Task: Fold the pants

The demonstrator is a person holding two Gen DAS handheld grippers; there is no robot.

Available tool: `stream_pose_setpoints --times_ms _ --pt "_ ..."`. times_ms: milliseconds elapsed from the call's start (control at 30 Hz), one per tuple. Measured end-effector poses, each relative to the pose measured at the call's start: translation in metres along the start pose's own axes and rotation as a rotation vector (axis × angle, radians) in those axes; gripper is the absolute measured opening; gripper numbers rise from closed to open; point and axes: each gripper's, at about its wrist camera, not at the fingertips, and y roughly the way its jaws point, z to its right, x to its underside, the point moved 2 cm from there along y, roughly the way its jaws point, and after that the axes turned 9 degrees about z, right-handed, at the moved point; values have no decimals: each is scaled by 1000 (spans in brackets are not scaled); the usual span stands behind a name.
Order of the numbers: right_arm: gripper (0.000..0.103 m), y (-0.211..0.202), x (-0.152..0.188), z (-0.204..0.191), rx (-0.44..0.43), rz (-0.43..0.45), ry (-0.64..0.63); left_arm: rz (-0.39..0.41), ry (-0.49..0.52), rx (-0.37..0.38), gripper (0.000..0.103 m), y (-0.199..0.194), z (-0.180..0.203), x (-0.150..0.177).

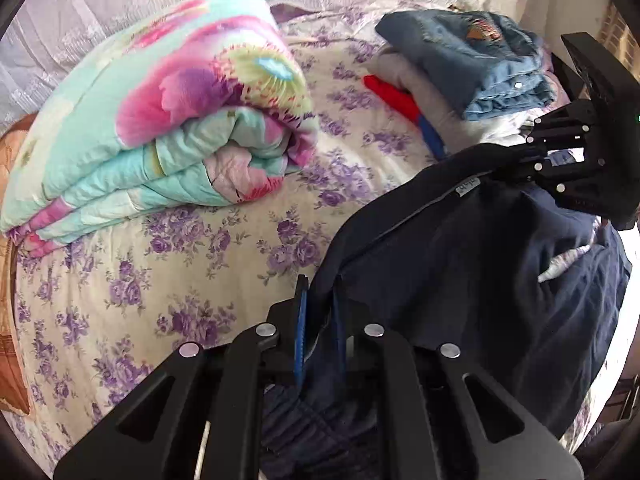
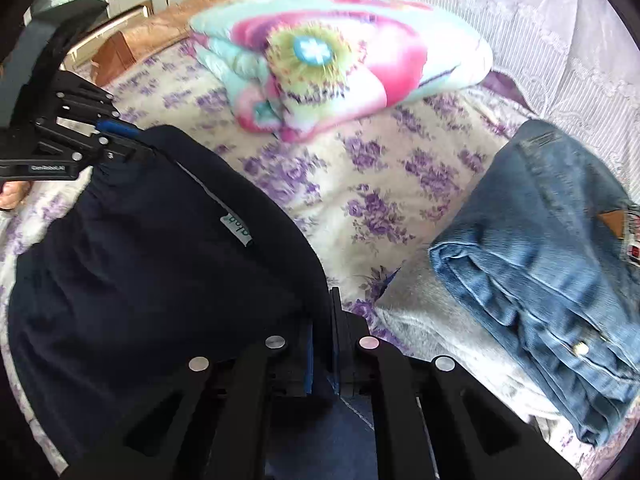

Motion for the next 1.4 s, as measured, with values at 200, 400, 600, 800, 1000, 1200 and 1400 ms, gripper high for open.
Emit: stream_pose_setpoints --times_ms 200,400,600,800,1000,1200,1400 --pt "8 -81 47 -68 -4 113 48 94 75 38 14 -85 39 64" --pt "7 -115 96 -138 -18 120 78 140 66 76 11 -128 68 139" --pt "8 -120 136 -193 -17 47 12 151 70 96 10 -152 83 183" --pt "8 -99 163 -206 -48 -5 27 97 110 76 10 -154 99 218" --pt "10 -57 190 -213 -50 -80 53 -1 99 89 15 -126 96 242" --pt "31 -64 190 -216 -65 -92 64 103 192 72 71 -179 110 242" --pt "58 -105 169 -222 -180 -19 118 227 60 91 85 -211 116 206"
